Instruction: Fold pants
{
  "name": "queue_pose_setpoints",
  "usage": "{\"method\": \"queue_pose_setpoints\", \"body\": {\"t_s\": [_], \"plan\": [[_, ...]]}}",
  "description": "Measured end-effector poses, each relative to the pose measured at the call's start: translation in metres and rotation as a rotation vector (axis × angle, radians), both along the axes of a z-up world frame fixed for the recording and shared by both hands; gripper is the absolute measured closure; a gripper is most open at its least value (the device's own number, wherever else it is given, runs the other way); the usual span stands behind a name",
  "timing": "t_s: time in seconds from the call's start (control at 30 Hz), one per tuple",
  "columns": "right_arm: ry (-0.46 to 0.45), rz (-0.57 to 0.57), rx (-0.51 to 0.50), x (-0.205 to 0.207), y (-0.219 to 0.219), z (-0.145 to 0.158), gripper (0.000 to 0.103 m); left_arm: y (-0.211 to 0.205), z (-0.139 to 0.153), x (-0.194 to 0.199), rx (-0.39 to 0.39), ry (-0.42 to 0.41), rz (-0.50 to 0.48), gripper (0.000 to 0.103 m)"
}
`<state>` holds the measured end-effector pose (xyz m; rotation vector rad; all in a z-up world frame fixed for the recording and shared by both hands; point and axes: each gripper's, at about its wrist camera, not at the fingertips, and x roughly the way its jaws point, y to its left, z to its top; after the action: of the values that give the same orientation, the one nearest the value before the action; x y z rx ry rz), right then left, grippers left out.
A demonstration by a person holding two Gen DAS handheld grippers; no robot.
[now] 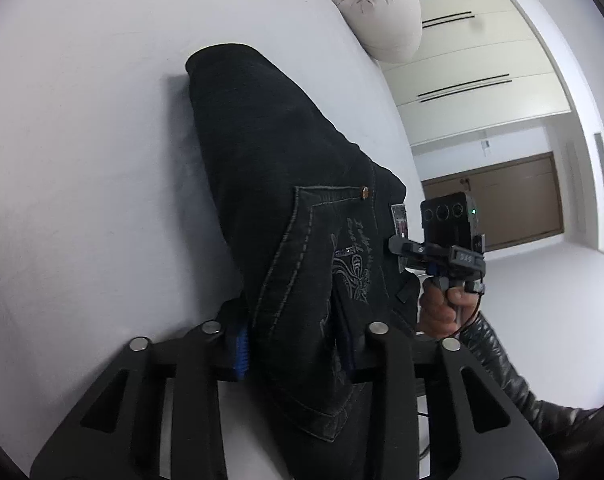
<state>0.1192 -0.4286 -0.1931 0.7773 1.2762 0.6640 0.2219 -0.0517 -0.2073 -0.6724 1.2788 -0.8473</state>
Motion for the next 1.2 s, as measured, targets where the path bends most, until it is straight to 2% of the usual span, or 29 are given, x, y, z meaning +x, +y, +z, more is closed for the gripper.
{"method": "queue_pose_setpoints", "body": {"t_s": [0.07,0.13,0.23,0.37,0.5,0.57,0.7,0.77,0.93,1.03,1.2], "plan": [[-0.017,-0.002,-0.005,-0.002,0.003,0.004,0.073,0.002,0.002,0.0,-0.01,0.003,-0.008,0.078],[-0.042,-0.015,0.011,-0.006,-0.004,0.008,0.081,0.004,0.003,0.004,-0.056,0.022,0.002,0.083],[-0.089,-0.022,0.038,-0.012,-0.003,0.02,0.082,0.003,0.009,0.008,-0.109,0.023,0.009,0.085],[-0.123,-0.015,0.077,-0.005,0.007,0.033,0.083,0.023,0.024,0.021,-0.163,0.007,0.023,0.085],[-0.188,0.002,0.174,0.021,0.026,0.055,0.083,0.064,0.044,0.048,-0.21,-0.025,0.076,0.085],[-0.214,0.015,0.195,0.037,0.037,0.064,0.083,0.086,0.053,0.064,-0.207,-0.049,0.094,0.085],[-0.262,0.047,0.207,0.086,0.072,0.085,0.083,0.127,0.072,0.106,-0.195,-0.092,0.142,0.085],[-0.273,0.054,0.201,0.111,0.087,0.09,0.083,0.144,0.074,0.129,-0.189,-0.088,0.168,0.085],[-0.263,0.055,0.161,0.17,0.115,0.089,0.083,0.183,0.066,0.19,-0.175,-0.066,0.219,0.085],[-0.247,0.034,0.144,0.194,0.116,0.08,0.083,0.197,0.055,0.22,-0.145,-0.066,0.22,0.085],[-0.154,-0.017,0.11,0.214,0.105,0.04,0.083,0.197,0.012,0.242,-0.105,-0.019,0.208,0.085]]}}
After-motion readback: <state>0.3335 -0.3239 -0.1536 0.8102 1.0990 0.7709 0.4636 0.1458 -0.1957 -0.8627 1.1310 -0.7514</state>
